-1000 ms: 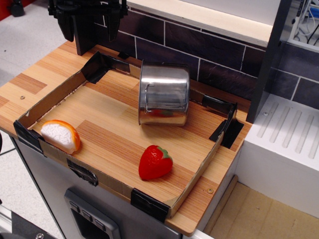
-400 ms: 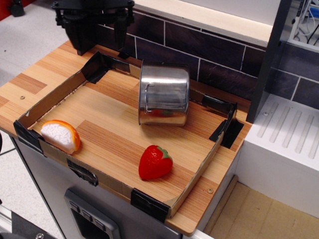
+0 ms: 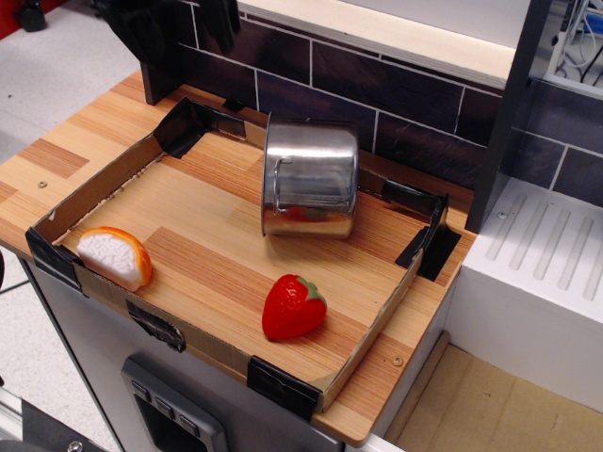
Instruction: Upright metal pot
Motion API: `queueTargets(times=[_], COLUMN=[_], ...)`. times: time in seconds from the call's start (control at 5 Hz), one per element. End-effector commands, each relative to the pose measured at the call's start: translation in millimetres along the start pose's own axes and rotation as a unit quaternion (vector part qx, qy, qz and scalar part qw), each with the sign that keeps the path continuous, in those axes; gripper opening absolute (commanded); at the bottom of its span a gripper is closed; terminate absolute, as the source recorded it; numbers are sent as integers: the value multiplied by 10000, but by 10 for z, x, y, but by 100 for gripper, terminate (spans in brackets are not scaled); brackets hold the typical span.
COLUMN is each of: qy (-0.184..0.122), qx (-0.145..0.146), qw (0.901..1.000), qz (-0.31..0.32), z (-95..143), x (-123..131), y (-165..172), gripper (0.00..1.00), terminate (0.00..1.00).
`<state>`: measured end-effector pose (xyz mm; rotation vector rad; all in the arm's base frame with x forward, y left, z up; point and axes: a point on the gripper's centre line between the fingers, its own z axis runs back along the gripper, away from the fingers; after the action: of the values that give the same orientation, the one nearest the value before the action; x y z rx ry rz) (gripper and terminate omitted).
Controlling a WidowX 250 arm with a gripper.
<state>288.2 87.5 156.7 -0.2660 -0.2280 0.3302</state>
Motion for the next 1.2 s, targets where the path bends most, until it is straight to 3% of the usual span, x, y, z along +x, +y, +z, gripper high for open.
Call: queueTargets(times=[0.0, 0.2, 0.8, 1.0], qy=[159, -167, -576, -489], qx=[-921, -1279, -1157, -1299], qw=[9932, 9878, 9860, 9849], qz=[-698, -869, -1056, -1038], z=[29, -145, -416, -477], x=[-255, -252, -312, -328], y=[-77, -68, -142, -208], gripper=[100, 100, 100, 100], terminate=[0, 0, 0, 0])
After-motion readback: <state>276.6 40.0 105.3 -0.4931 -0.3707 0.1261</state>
